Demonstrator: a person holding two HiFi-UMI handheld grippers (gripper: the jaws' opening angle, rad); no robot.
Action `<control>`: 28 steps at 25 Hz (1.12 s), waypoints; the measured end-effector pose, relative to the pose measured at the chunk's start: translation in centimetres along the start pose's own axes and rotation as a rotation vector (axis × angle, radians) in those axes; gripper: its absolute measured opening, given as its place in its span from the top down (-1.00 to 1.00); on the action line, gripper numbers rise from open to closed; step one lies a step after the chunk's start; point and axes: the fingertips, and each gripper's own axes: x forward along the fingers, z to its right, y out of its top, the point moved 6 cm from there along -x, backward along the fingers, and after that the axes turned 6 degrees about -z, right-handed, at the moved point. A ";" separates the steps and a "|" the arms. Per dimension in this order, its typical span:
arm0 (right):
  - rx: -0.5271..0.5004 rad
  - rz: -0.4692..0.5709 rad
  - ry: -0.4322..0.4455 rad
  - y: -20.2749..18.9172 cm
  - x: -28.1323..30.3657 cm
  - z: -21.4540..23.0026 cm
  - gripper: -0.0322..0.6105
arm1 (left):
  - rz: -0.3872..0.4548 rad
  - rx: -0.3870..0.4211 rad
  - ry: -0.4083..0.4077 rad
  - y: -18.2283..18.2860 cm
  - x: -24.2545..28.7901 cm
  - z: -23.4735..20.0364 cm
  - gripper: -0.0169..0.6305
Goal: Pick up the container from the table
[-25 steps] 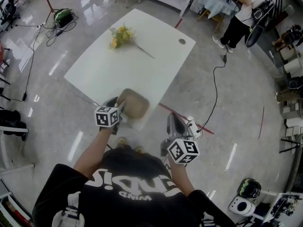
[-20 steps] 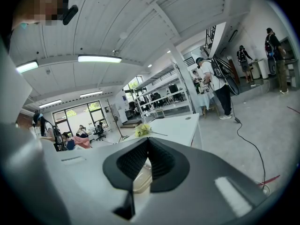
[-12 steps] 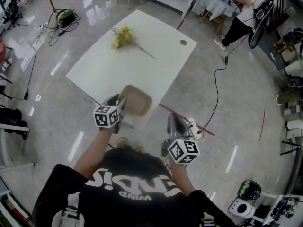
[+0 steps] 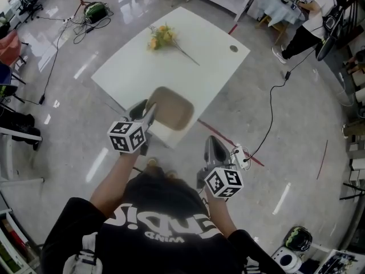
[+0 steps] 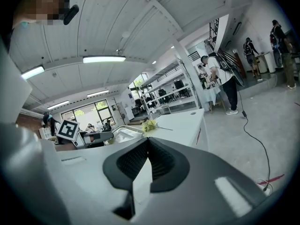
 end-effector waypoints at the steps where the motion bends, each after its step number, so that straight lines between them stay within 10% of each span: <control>1: 0.004 -0.007 0.011 -0.3 -0.2 0.0 0.90 | 0.011 0.000 0.008 0.2 -0.7 0.5 0.47; 28: -0.025 -0.045 0.072 -9.6 -6.6 -10.1 0.90 | 0.083 -0.055 0.054 -6.5 -22.6 1.7 0.61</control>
